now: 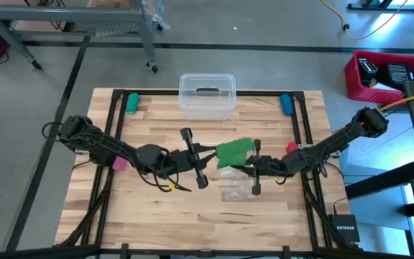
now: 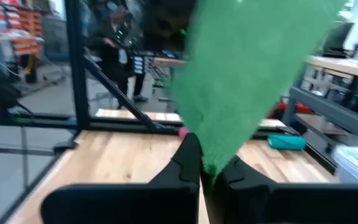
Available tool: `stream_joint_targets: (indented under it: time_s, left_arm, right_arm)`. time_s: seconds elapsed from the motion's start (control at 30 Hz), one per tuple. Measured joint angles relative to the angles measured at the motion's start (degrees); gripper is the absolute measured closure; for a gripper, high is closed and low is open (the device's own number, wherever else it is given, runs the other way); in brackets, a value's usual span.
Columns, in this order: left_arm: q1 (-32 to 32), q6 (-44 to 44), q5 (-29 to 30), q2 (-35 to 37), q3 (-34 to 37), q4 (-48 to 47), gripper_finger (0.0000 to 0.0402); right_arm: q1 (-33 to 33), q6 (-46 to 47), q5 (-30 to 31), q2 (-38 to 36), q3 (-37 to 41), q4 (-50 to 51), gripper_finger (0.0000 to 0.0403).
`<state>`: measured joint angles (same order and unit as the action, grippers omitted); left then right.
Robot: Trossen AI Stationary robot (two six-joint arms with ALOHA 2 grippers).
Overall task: Roll bandage
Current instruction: Roll the green bandage
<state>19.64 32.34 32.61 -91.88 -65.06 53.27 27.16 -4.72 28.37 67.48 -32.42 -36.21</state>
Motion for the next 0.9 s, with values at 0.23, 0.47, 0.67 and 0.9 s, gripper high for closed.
stream_joint_targets:
  time_s: [0.23,0.47,0.67,0.9]
  left_arm:
    - [0.26,8.46,4.87,0.00,0.00,-1.75,0.0375]
    - [0.18,9.14,4.98,0.00,0.00,-2.19,0.0375]
    - [0.23,11.64,5.00,0.00,0.00,-3.87,0.0375]
    - [-0.14,12.09,5.00,0.00,0.00,-7.23,0.0375]
  right_arm:
    - [4.62,0.55,0.62,-1.13,0.00,-0.30,0.0400]
    - [7.91,0.42,0.58,-1.14,0.00,-0.31,0.0399]
    - [10.19,0.37,-2.39,-1.44,-1.33,-0.01,0.0398]
    - [12.62,-0.96,-5.39,-1.44,-5.11,1.98,0.0398]
